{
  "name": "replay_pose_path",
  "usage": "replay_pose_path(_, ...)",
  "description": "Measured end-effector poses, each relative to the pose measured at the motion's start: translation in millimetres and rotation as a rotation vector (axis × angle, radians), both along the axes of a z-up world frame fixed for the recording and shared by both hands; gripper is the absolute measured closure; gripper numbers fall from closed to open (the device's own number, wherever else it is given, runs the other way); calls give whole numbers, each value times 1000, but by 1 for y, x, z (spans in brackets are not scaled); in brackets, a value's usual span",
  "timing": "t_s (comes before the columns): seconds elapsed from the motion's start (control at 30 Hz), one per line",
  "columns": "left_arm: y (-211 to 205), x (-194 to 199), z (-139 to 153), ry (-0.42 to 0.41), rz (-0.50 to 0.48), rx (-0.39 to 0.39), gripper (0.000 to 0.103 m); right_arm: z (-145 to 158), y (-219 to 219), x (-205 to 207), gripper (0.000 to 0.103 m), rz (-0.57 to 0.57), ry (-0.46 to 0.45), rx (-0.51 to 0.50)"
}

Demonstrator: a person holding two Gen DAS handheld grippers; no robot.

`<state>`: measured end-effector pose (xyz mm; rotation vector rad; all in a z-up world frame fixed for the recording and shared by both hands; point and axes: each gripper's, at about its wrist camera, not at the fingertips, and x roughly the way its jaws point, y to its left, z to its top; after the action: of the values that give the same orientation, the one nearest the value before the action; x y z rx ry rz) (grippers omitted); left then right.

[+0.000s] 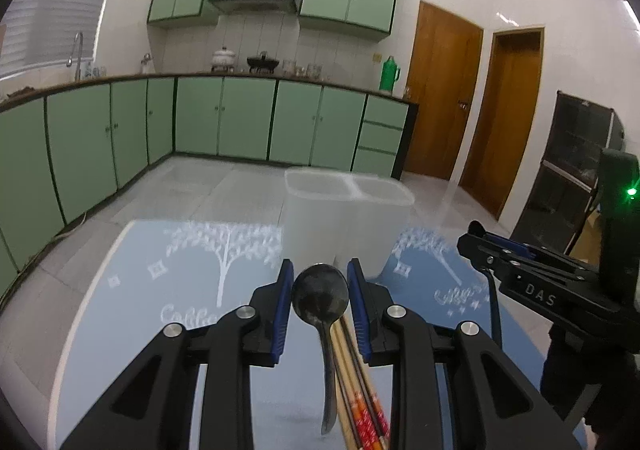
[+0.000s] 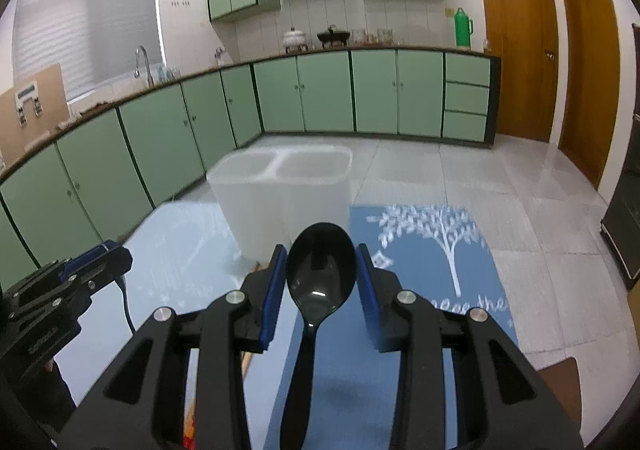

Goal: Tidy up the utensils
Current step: 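Lift the black spoon with the right tool and carry it over the white holder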

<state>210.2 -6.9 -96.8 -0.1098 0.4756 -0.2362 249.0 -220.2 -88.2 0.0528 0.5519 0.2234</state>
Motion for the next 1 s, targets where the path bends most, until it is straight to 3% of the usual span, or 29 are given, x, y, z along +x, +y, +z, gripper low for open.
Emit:
replay_pose_path(0.23,4,11,51,-111,-22,-40,76,44,-10,26,70,6,-121,66)
replay_pose_path(0.53,1,75,119,-275,-30,-73,76,82,-12,105,70,-42,-266,105)
replay_pose_path(0.67,-5,119,118,-285,-22,-73,76,75,-15,147,70,-75,-260,115)
replay_pose_path(0.87,-11,172,82,-225,4,-57,76,44,-9,189,70,-111,-208,78)
replay_pose_path(1.0,-9,187,59,-175,7,-59,76,29,-1,199,69,-100,-174,56)
